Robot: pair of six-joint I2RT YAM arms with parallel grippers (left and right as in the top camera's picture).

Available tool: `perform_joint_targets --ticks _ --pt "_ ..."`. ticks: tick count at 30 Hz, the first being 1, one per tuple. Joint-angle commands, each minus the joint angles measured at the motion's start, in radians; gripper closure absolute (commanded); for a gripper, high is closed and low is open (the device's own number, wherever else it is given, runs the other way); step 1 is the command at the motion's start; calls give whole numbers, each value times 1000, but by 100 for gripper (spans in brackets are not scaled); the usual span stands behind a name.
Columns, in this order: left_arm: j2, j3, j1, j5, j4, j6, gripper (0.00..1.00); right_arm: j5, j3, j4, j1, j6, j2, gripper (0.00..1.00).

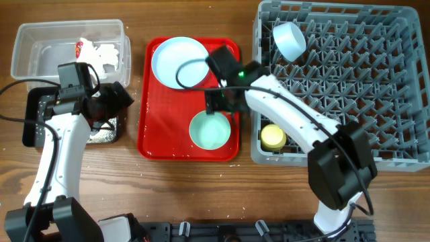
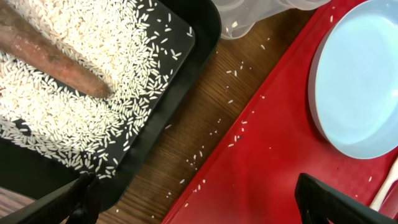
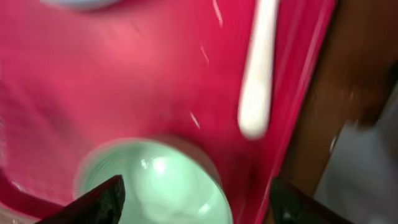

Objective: Sort waste into correct bins and load items into the dishwasher rack
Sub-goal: 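Grasp the green bowl rim on the red tray with the right gripper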

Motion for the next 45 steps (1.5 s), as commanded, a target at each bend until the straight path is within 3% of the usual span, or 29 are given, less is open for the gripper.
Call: perform_joint_targets --ticks 1,6,11,16,18,23,30,36,41,45 --pt "-7 17 -5 -10 2 8 0 -88 -90 3 2 152 7 28" --pt "-7 17 -5 -10 2 8 0 -102 -128 17 8 159 7 39" --pt "-7 17 -5 -10 2 8 0 -97 -130 29 28 159 7 70" --pt "-7 17 -5 -10 2 8 0 -79 -130 28 33 164 10 73" --pt "-7 17 -5 -10 2 8 0 -79 -130 28 33 163 17 80" --pt "-7 17 -5 -10 2 8 0 -80 -130 39 33 163 34 81" --pt "-7 17 -5 -10 2 8 0 -80 -130 60 33 162 49 95" --pt "-7 17 -5 -10 2 8 0 -88 -128 69 33 162 51 96" --pt "-7 17 -5 -10 2 8 0 -56 -83 21 5 122 -77 96" --pt "-7 17 -5 -10 2 8 0 200 11 -120 -63 122 -286 96"
